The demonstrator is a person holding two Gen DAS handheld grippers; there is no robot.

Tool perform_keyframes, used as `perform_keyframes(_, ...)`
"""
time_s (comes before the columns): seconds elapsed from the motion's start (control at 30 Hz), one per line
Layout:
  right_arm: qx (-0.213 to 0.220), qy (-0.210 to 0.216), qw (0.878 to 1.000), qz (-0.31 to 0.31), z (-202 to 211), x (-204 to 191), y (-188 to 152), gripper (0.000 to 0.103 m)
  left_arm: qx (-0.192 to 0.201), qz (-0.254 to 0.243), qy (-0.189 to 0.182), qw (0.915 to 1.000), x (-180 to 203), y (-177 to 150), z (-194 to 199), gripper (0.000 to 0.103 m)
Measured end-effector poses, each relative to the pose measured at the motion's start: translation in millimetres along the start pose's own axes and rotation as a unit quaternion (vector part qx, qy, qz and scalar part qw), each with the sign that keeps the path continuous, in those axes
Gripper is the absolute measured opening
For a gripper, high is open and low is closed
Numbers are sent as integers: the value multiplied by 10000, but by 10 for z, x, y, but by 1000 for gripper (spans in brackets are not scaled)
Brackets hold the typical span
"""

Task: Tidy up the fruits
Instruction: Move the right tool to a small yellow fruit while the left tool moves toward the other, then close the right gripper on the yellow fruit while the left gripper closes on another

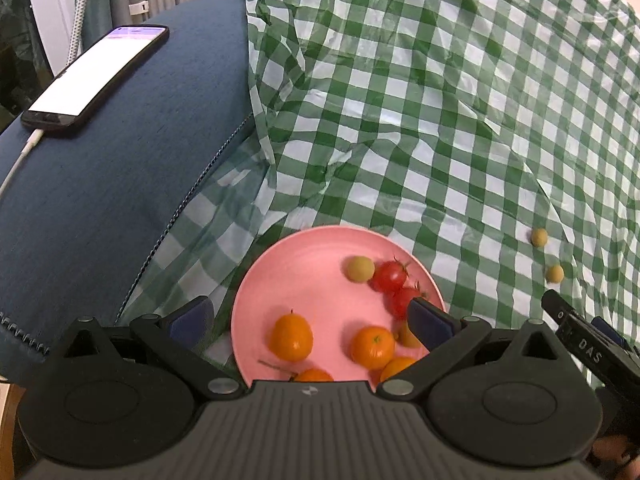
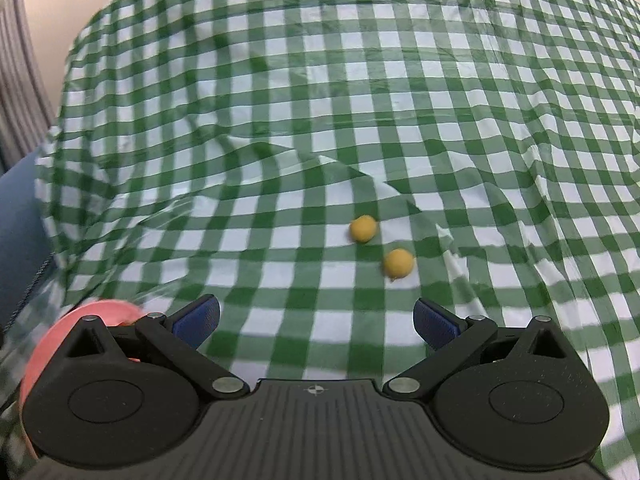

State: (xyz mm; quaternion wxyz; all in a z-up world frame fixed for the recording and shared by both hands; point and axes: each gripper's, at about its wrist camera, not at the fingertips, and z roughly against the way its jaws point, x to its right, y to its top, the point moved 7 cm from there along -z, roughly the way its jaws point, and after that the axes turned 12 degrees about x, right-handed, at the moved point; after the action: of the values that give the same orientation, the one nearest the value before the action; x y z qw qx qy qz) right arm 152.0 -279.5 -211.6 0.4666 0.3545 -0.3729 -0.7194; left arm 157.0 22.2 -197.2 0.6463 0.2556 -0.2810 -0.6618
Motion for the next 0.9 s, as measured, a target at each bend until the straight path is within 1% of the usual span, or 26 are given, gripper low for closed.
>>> perform_keyframes(0.2, 165, -120, 9998, 42, -539, 207, 83, 102, 17, -15, 111, 9999, 26, 100, -122, 103)
perform_keyframes(0.27, 318, -260, 9991, 85, -688, 274, 108, 99, 19, -46, 149, 9999, 50, 135, -162, 103)
perform_keyframes(0.3, 321, -346, 9988, 106, -767, 310, 107, 95, 20, -57, 160, 9999, 67, 147, -177, 103)
perform_keyframes(0.33, 221, -424, 9988, 116, -846, 345, 89, 88, 22, -64, 167, 9998, 91, 168, -196, 103)
perform_keyframes(0.37, 57, -546, 9984, 126, -930, 394, 48, 83, 27, -67, 164, 9998, 119, 187, -211, 103)
perform_keyframes(0.4, -74, -680, 9976, 77, -994, 455, -7, 71, 35, -73, 154, 9998, 155, 205, -224, 103)
perform_keyframes(0.43, -170, -760, 9970, -1, -1060, 502, -58, 56, 36, -89, 131, 9999, 204, 226, -245, 103)
perform_keyframes(0.47, -281, -811, 9963, -27, -1108, 561, -132, 48, 38, -114, 87, 9999, 267, 247, -271, 103)
perform_keyframes(0.5, -83, -900, 9958, 149, -1093, 590, -149, 29, 34, -149, 37, 9999, 333, 267, -300, 103)
perform_keyframes(0.53, -2, -920, 9951, 352, -1077, 602, -157, 28, 17, -198, -27, 9998, 417, 279, -337, 103)
perform_keyframes(0.57, 44, -861, 9956, 355, -1052, 633, -171, 28, -3, -249, -132, 9996, 527, 295, -389, 103)
perform_keyframes(0.6, 108, -874, 9958, 245, -1007, 688, -171, 28, 3, -304, -226, 9993, 629, 308, -438, 103)
perform_keyframes(0.7, 150, -1153, 9932, 40, -796, 943, -191, 28, 12, -615, -594, 9963, 1062, 358, -647, 103)
perform_keyframes(0.8, 107, -1377, 9903, -149, -597, 1197, -229, 28, 199, -1078, -966, 9893, 1612, 406, -881, 103)
perform_keyframes(0.87, 85, -1557, 9877, -78, -557, 1335, -248, 28, 320, -1413, -1291, 9810, 2025, 403, -1050, 103)
perform_keyframes(0.9, 76, -1669, 9859, -63, -561, 1408, -260, 28, 308, -1558, -1382, 9776, 2191, 375, -1136, 103)
